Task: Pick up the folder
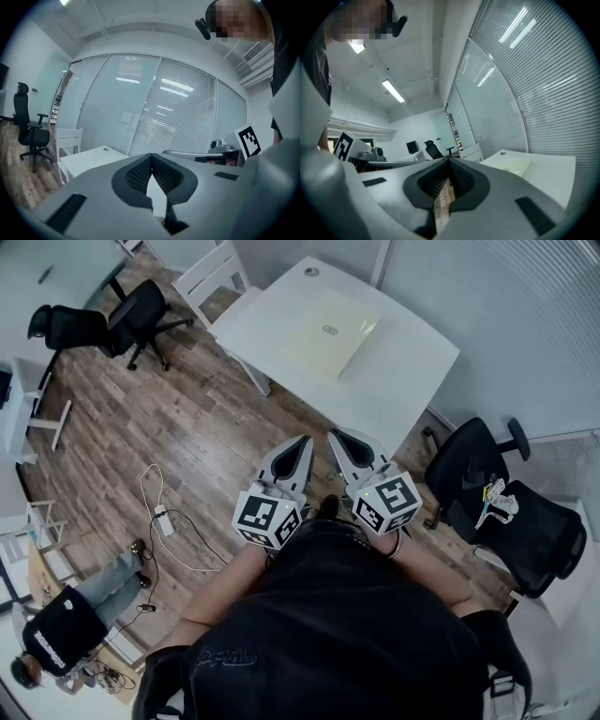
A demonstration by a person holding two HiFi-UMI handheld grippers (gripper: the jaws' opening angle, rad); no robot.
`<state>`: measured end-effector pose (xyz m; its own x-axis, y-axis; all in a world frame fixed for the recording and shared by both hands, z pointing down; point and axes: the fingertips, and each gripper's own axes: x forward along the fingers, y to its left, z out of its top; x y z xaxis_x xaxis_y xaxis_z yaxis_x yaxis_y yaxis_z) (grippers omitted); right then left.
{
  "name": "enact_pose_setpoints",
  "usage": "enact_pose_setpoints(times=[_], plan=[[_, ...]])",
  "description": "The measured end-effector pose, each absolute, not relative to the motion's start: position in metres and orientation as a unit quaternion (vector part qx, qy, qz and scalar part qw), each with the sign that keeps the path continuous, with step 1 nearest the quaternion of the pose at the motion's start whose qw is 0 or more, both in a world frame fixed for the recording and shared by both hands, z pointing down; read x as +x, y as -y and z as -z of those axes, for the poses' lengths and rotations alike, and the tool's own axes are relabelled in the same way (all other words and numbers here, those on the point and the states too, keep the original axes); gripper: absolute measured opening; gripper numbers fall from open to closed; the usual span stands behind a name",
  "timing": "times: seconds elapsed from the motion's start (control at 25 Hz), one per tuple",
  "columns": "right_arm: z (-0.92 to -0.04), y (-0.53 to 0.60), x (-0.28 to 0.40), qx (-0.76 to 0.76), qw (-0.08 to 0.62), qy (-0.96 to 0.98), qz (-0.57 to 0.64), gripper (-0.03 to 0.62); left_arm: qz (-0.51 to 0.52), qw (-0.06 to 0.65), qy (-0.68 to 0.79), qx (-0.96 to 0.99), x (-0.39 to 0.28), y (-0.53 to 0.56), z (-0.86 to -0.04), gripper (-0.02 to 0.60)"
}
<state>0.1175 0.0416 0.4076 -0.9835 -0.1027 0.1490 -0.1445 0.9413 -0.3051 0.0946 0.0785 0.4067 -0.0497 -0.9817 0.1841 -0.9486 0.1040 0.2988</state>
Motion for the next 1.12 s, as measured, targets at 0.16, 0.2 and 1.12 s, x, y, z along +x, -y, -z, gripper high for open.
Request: enact_pose_setpoints(times=[0.16, 0.2, 1.12], plan=[[-0.406, -0.029, 0.115, 0.067, 0.059, 0.984, -0.155, 0.019, 0.048, 0.166, 0.723, 0.668, 0.090, -0.067, -0.405, 0.012], [-0.406, -0.027, 0.113, 0.068, 0.059, 0.984, -0.155, 0.020, 0.048, 0.167, 0.722, 0.670, 0.088, -0.065, -0.405, 0.012], [-0.390, 0.035, -0.072, 0.138, 0.043, 0.978, -0.148, 0.020, 0.030, 0.162, 0.666, 0.728, -0.101, 0.008, -0.391, 0.012]])
